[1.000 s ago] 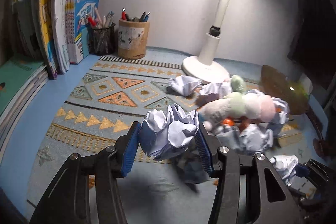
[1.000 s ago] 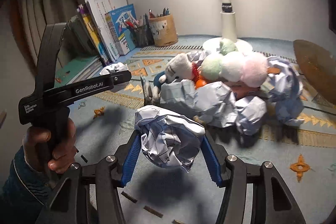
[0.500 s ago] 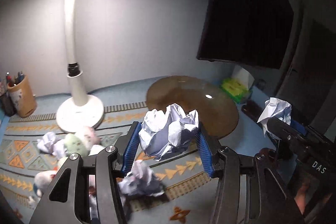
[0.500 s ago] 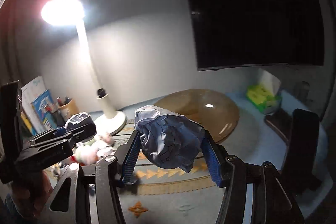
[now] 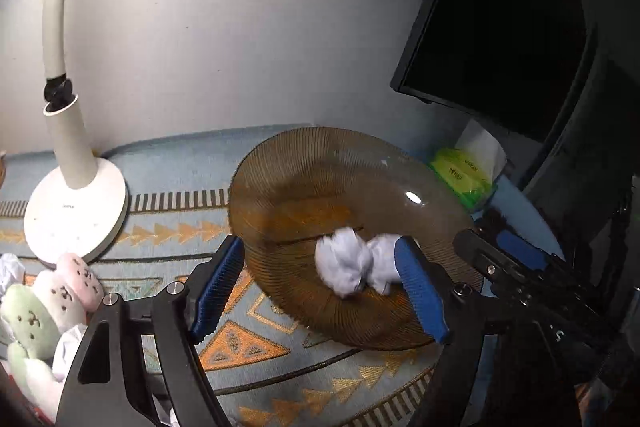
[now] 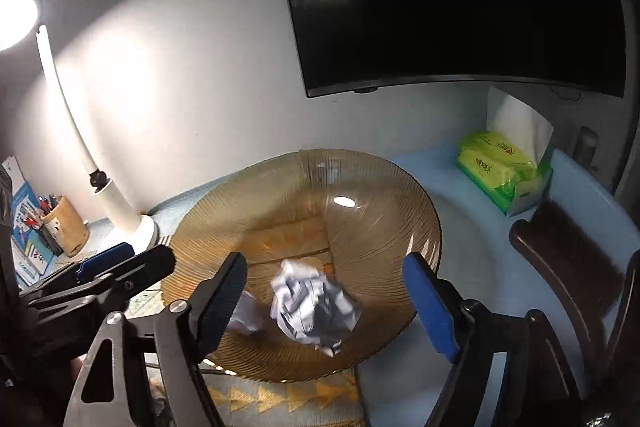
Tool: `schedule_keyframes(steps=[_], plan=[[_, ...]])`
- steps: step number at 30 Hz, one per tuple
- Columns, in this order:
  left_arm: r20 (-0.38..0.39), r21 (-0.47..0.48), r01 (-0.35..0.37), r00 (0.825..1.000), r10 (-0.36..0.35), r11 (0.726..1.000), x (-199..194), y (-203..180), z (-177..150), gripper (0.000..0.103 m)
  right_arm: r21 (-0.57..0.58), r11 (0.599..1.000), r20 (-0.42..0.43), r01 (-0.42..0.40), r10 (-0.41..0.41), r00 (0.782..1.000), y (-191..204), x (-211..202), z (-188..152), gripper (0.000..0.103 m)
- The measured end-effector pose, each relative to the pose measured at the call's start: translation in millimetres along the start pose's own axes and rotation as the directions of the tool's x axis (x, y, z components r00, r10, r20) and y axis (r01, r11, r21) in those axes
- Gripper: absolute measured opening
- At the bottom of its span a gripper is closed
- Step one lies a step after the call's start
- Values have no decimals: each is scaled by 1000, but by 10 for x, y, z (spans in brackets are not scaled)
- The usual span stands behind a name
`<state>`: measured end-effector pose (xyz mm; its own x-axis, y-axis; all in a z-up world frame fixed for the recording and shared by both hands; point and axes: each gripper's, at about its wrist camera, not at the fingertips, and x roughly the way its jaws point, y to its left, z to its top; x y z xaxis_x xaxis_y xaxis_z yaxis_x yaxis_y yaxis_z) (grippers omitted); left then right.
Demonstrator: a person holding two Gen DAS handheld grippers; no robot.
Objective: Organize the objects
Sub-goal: 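Carry both paper balls to the brown glass bowl and open both grippers, then move both grippers back to the pile of paper and toys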
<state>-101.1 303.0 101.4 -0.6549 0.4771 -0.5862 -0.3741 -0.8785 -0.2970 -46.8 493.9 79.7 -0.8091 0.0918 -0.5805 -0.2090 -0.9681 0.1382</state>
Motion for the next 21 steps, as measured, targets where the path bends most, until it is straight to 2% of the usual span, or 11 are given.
schedule_keyframes(steps=[2,4,6,7,10,11,12,14,17,20,21], plan=[[89,-8,20,996,-20,1000,-122,13,-142,76,7,1000,27,24,-25,999,28,26,-41,80],[136,39,16,990,-22,999,-175,-29,-233,77,12,999,55,39,-40,998,119,-9,-78,80],[175,62,-14,985,3,998,-225,-42,-262,84,-1,998,119,65,-64,991,226,-93,-134,85],[188,55,-10,982,0,998,-249,10,-285,85,-9,996,145,85,-83,986,268,-126,-175,90],[213,-2,-1,977,2,1000,-325,163,-296,85,-56,996,241,71,-56,969,340,-217,-417,99],[226,-5,-5,974,6,1000,-356,194,-270,85,-85,990,258,116,-91,962,385,-235,-469,102],[233,-11,-26,972,28,1000,-365,202,-270,85,-89,981,293,174,-141,946,423,-268,-492,102],[213,-9,-18,977,20,1000,-358,201,-245,85,-87,974,353,211,-168,920,475,-343,-516,103],[218,1,-26,976,25,1000,-472,168,-221,85,-116,972,364,206,-151,919,559,-384,-556,103],[309,48,-128,945,108,991,-600,71,-239,89,-170,964,362,204,-132,923,660,-401,-579,103],[313,48,-148,941,126,988,-602,66,-235,89,-181,960,365,215,-137,921,684,-400,-579,103]])
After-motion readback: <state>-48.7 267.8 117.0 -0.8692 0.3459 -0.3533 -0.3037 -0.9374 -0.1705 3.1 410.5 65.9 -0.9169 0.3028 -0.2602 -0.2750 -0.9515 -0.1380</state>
